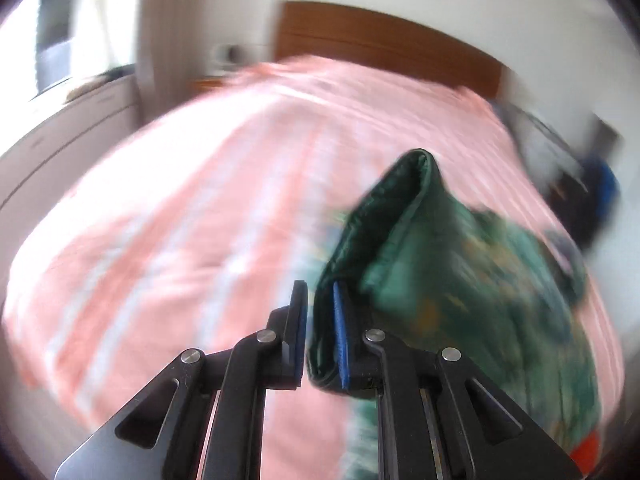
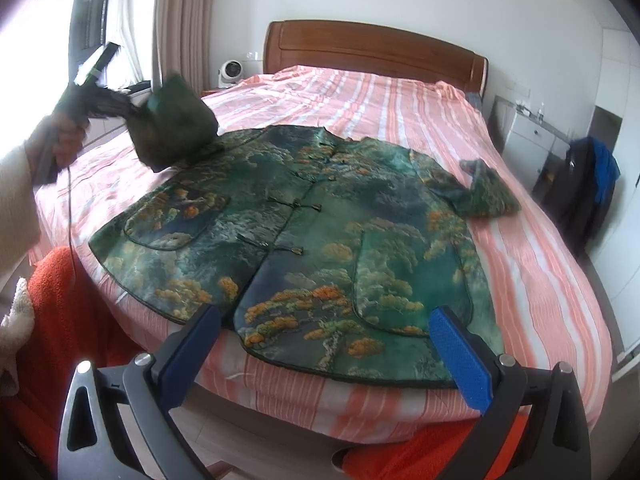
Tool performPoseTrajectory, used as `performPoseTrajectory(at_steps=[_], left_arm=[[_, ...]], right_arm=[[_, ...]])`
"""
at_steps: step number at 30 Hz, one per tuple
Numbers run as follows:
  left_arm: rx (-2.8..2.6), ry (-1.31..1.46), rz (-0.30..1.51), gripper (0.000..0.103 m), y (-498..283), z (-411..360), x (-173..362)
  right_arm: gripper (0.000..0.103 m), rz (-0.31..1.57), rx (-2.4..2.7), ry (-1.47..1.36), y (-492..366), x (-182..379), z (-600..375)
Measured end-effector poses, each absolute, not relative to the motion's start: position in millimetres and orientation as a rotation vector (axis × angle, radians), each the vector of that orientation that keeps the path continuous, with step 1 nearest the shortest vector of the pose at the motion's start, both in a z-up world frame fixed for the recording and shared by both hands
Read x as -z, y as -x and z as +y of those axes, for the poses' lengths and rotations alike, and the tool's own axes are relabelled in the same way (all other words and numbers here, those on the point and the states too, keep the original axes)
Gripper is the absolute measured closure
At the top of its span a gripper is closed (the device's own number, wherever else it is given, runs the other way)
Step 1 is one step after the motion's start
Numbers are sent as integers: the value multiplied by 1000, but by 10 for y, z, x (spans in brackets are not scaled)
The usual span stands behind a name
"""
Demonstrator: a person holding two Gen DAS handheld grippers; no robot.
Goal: Fold large clothes
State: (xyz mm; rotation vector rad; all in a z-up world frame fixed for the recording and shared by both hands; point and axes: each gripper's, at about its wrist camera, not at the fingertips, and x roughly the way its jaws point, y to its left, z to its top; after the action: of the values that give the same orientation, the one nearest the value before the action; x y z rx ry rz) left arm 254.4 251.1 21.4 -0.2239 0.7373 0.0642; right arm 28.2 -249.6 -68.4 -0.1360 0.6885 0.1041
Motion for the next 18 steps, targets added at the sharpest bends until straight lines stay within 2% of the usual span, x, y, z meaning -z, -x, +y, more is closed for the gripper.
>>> performPoseTrajectory(at_steps=[2,3,4,6,11,16,18], left_arm=[[-281,288,716,88,-2550,3113,-178],[-408,300,699,73,-2528,3405,-127],[-517,305,693,52,-2499,3659,-63],[-687,327,697,36,-2385,4078,71],[-790,422,710,30,-1987,4500,284],[-687,407,753,14,-1888,3955,383],[-618,404,768,11,-1868,3666,403]], right_arm=[[0,688,-124,135,-293,694,-2458],[0,692,-129,134,-301,705,-2449],[0,696,-133,133,-307,717,-2438],[0,704,-136,127,-321,737,-2428],[0,707,-131,110,-311,750,-2457],[0,737,-150,91,-368,837,-2464],[0,741,-167,93,-377,857,-2442]])
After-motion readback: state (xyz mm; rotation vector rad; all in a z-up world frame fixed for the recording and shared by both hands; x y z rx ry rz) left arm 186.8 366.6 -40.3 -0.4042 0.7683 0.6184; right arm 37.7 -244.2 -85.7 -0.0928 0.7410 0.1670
